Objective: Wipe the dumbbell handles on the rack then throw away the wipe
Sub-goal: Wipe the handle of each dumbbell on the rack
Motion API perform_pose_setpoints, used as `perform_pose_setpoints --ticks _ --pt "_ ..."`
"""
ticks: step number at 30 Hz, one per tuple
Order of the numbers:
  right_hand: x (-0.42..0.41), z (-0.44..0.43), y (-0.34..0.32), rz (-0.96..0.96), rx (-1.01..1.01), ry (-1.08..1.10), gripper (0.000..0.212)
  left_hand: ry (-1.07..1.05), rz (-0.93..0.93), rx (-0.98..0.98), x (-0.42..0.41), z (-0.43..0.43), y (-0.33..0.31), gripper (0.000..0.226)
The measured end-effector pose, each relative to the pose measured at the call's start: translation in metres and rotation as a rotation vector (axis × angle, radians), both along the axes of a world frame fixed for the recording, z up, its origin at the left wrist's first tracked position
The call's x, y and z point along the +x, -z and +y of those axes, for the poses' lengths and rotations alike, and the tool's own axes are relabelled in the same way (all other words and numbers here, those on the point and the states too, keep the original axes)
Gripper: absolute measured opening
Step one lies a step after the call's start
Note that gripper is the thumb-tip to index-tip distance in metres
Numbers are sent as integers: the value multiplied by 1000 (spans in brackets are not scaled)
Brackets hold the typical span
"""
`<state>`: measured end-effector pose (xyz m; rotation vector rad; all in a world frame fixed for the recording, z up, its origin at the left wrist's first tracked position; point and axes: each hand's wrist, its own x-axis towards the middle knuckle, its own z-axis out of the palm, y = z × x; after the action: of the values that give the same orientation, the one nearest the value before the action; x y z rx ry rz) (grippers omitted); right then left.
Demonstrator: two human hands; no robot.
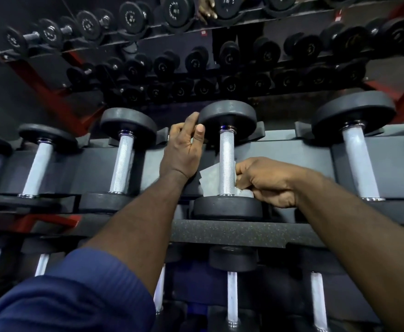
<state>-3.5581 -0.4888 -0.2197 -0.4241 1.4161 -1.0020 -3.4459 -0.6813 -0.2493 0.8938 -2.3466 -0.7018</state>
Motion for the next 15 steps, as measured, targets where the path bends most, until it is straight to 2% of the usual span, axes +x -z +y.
perform_pose_setpoints --ticks 4,8,12,15 --pt "-13 2 2 31 -11 3 36 10 -2 12 0 -2 2 52" --pt "-6 -3 4 204 37 -206 38 -4 0 5 -1 -4 1 70" --pt "-20 10 3 191 0 -124 31 9 -1 11 0 -4 3 61" --pt "1 5 0 404 21 -255 39 7 -2 18 0 -2 1 60"
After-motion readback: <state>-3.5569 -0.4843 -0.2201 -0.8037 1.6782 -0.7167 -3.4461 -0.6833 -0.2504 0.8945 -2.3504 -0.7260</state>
